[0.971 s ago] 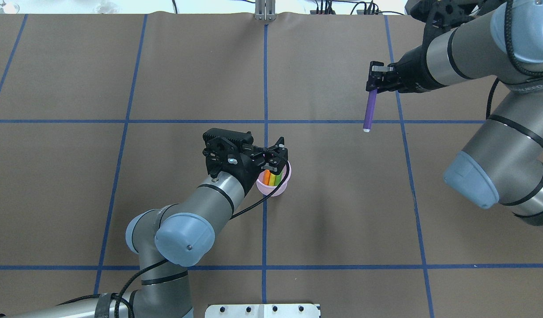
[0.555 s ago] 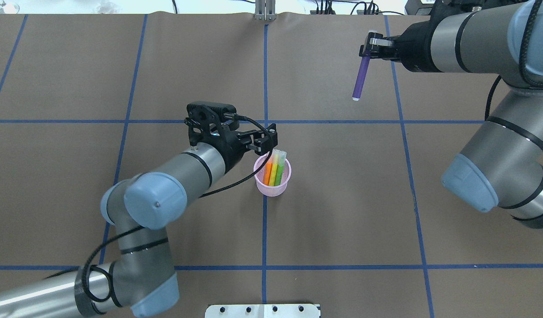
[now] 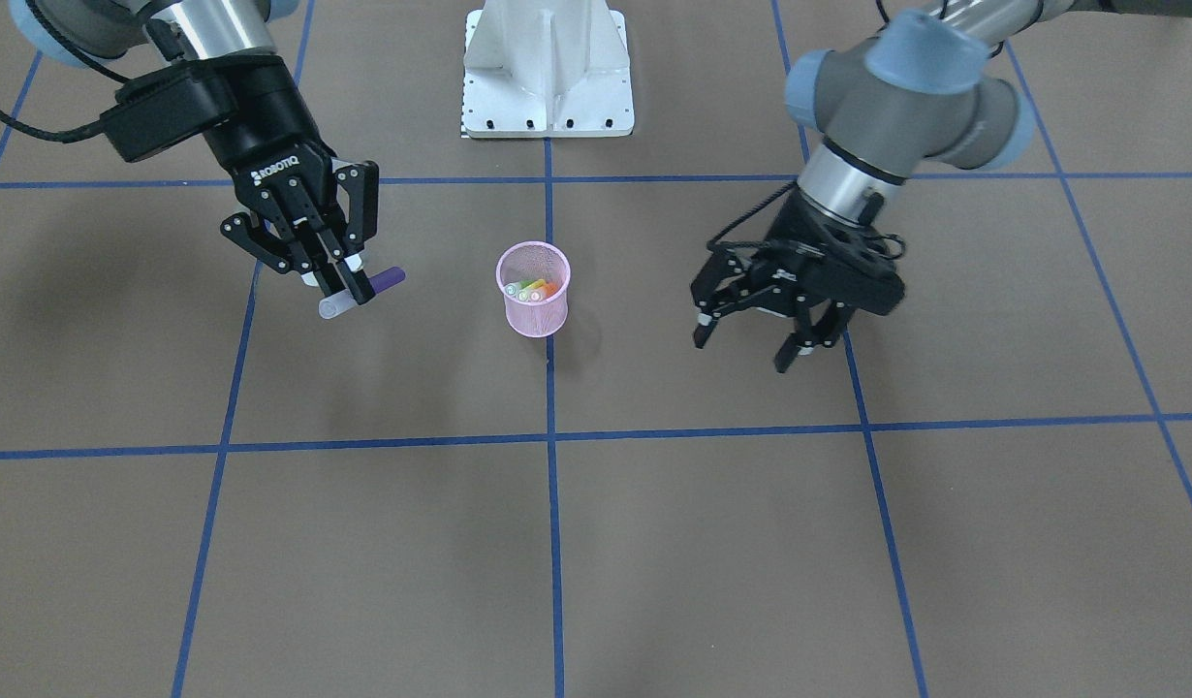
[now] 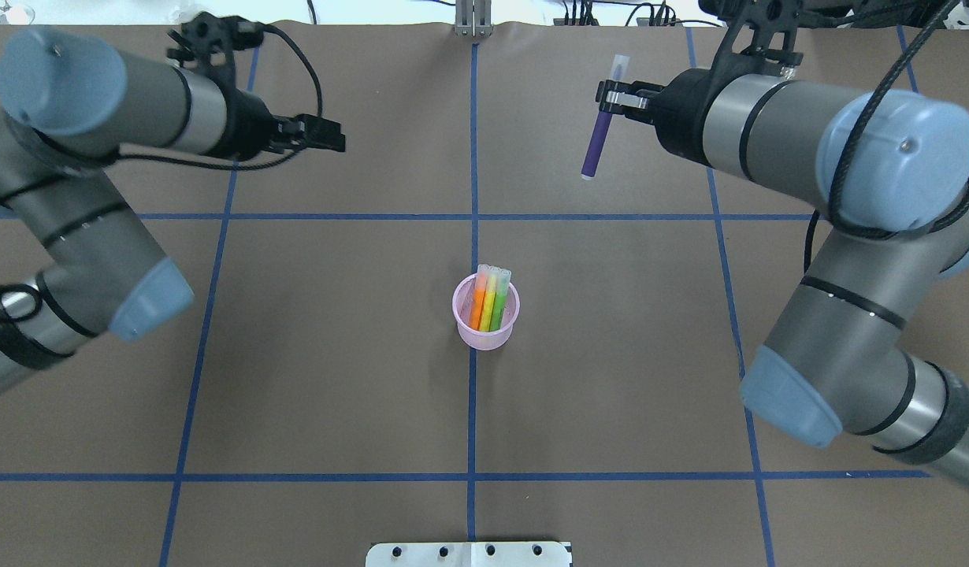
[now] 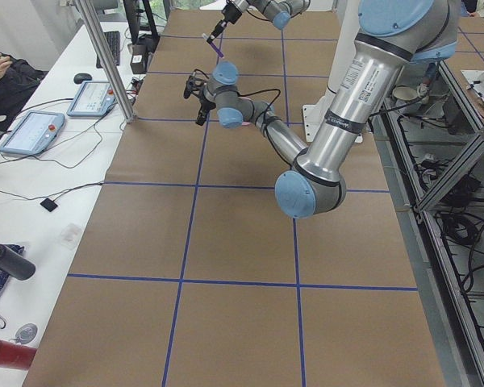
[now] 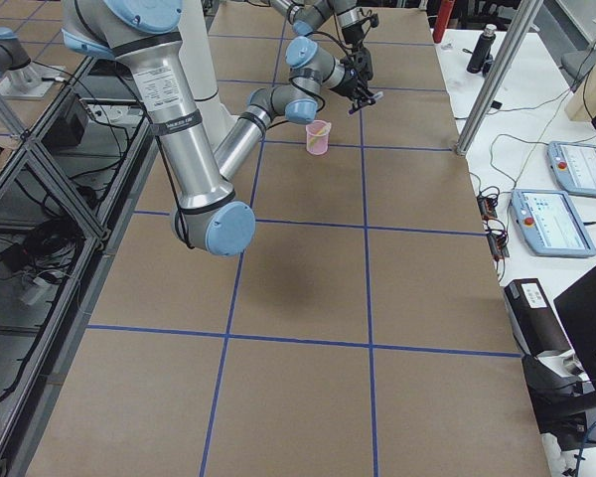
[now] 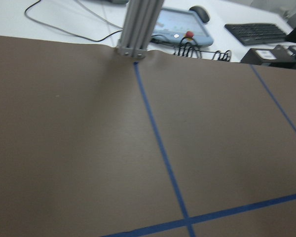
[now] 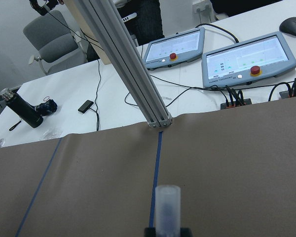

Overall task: Collect pens into pen holder
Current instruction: 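Carry the purple marker over the pink cup with the right gripper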

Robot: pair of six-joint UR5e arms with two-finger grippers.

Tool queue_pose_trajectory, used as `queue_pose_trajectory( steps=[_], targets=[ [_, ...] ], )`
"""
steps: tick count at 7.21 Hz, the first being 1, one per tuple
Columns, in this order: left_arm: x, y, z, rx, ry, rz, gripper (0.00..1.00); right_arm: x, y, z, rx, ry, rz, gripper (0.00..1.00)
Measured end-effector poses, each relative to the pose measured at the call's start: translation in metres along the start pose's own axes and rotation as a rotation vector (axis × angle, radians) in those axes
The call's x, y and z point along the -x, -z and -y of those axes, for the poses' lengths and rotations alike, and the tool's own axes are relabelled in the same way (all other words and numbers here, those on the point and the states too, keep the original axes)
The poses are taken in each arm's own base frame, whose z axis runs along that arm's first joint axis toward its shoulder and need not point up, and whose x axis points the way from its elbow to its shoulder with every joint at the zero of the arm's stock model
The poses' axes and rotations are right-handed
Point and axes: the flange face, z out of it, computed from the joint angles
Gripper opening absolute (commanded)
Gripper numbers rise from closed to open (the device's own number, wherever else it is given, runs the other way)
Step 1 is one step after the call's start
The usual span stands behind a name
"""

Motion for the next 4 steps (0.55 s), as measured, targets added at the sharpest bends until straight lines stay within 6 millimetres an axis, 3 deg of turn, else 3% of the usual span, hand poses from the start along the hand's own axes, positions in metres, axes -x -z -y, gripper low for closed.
queue_pose_trajectory(
  steps=[1,3,4],
  targets=[
    [0.027,0.017,0.021,0.066,-0.006,0.031,0.99,0.018,-0.004,-0.029,-0.030,0.013,0.000,0.00],
    [0.061,0.023,0.032,0.113,-0.028,0.080,0.99,0.059,-0.006,-0.091,-0.114,0.038,-0.003,0.00],
    [0.074,0.023,0.036,0.119,-0.030,0.098,0.99,0.070,-0.007,-0.117,-0.147,0.066,-0.017,0.00]
  ],
)
